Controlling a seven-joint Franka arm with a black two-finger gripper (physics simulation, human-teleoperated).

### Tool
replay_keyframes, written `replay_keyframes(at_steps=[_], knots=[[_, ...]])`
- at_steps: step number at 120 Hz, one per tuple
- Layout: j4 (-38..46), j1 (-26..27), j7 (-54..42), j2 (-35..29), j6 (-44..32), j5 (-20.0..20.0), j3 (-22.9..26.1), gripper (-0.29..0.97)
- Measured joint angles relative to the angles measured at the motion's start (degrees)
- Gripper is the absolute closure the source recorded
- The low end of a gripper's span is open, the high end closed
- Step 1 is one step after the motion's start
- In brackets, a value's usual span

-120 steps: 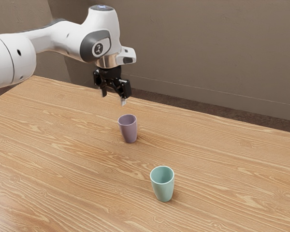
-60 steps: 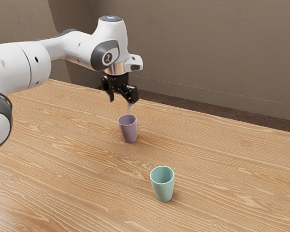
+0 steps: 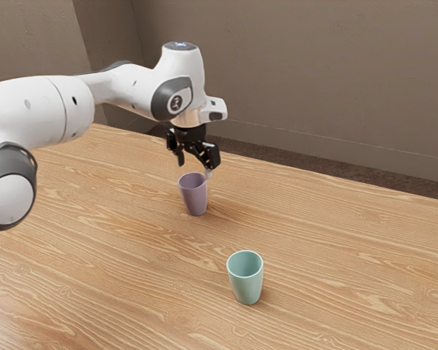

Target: Place the left cup onto the right cup

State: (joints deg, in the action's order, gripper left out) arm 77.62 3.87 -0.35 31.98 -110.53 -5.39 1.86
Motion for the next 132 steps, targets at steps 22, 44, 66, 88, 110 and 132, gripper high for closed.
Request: replay_keyframes(at_steps=[22, 44, 66, 88, 110, 132], knots=[[-0.7, 0.0, 0.2, 1.1, -0.4, 0.0, 0.7, 0.0], [-1.1, -0.1, 0.3, 1.7, -0.9, 0.0, 0.7, 0.0], [-3.1, -0.5, 0.0, 3.1, -1.1, 0.0, 0.7, 0.0], [-5.0, -0.7, -0.5, 4.8, -1.2, 0.0, 0.7, 0.0], [-5.1, -1.2, -0.9, 6.2, -1.6, 0.1, 0.7, 0.0], [-5.1, -1.5, -1.2, 6.9, -2.1, 0.1, 0.7, 0.0]])
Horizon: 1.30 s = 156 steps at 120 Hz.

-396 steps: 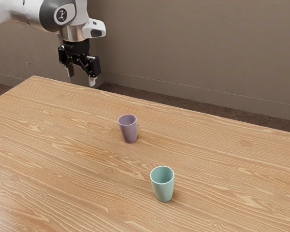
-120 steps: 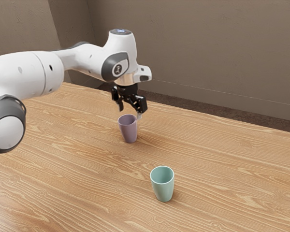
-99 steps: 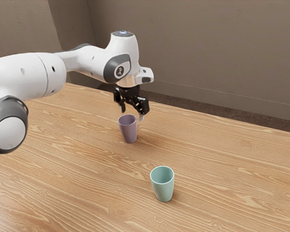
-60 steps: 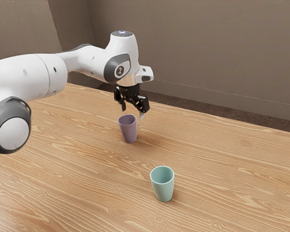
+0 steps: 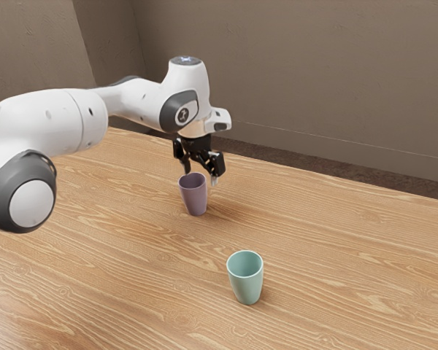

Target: Place the left cup onto the right cup

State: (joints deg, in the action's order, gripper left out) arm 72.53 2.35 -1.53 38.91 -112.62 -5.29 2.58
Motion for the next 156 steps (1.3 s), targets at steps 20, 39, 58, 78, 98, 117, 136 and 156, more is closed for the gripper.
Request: replay_keyframes(at_steps=[20, 39, 58, 78, 98, 117, 136, 156], knots=[[0.0, -0.2, -0.2, 0.6, -0.4, 0.0, 0.0, 0.0], [0.0, -0.2, -0.3, 1.1, -0.7, 0.3, 0.2, 0.0], [0.0, -0.2, -0.4, 1.5, -1.1, 0.3, 0.4, 0.0], [0.0, -0.2, -0.5, 2.1, -1.5, 0.4, 0.5, 0.0], [0.0, -0.3, -0.5, 2.9, -2.0, 0.4, 0.5, 0.0], [0.0, -0.2, -0.5, 3.2, -2.3, 0.4, 0.5, 0.03], [0.0, -0.3, -0.4, 3.7, -2.5, 0.4, 0.5, 0.12], [0.0, -0.3, -0.4, 4.2, -2.6, 0.4, 0.5, 0.21]])
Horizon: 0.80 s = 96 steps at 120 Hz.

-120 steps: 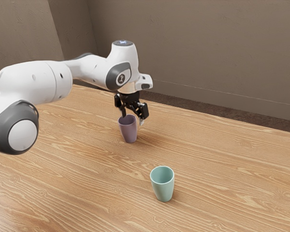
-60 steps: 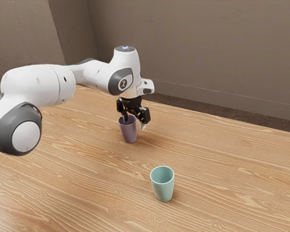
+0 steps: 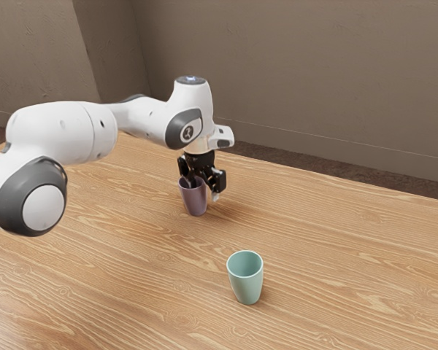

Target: Place the left cup onto the right cup

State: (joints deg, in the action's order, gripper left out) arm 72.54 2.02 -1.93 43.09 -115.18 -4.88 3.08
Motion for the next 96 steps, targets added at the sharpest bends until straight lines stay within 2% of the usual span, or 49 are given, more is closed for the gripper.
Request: replay_keyframes(at_steps=[29, 68, 96], knots=[[0.2, -0.2, 0.1, 0.8, -0.6, 0.1, 0.0, 0.34], [0.2, -0.4, 0.0, 1.0, -1.1, 0.6, -0.1, 0.67], [0.1, -0.3, -0.1, 0.7, -1.2, 0.7, -0.2, 0.76]])
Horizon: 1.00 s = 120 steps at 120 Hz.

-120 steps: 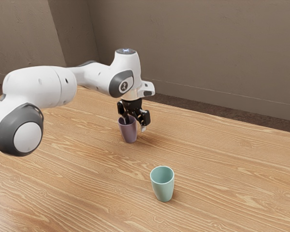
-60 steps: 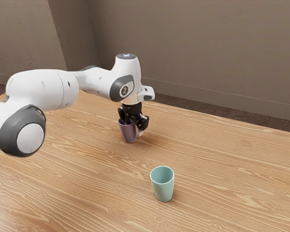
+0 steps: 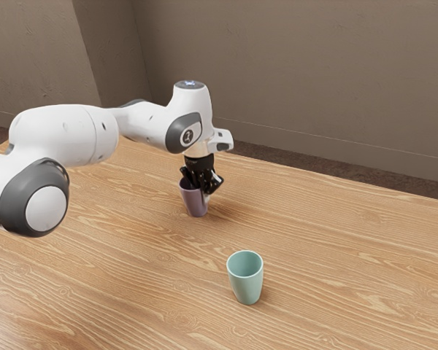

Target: Place the left cup onto the right cup

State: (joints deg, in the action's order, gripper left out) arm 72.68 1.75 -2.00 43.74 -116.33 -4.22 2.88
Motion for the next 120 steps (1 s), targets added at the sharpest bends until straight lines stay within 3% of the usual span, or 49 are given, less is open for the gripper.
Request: replay_keyframes(at_steps=[39, 87, 120], knots=[[0.9, 0.2, 0.0, -4.1, 0.4, -0.7, -0.1, 0.78], [8.8, 0.8, 0.4, -14.9, 0.8, -0.6, 0.1, 0.78], [10.6, 1.0, 2.9, -17.8, 1.0, -2.4, 5.5, 0.78]])
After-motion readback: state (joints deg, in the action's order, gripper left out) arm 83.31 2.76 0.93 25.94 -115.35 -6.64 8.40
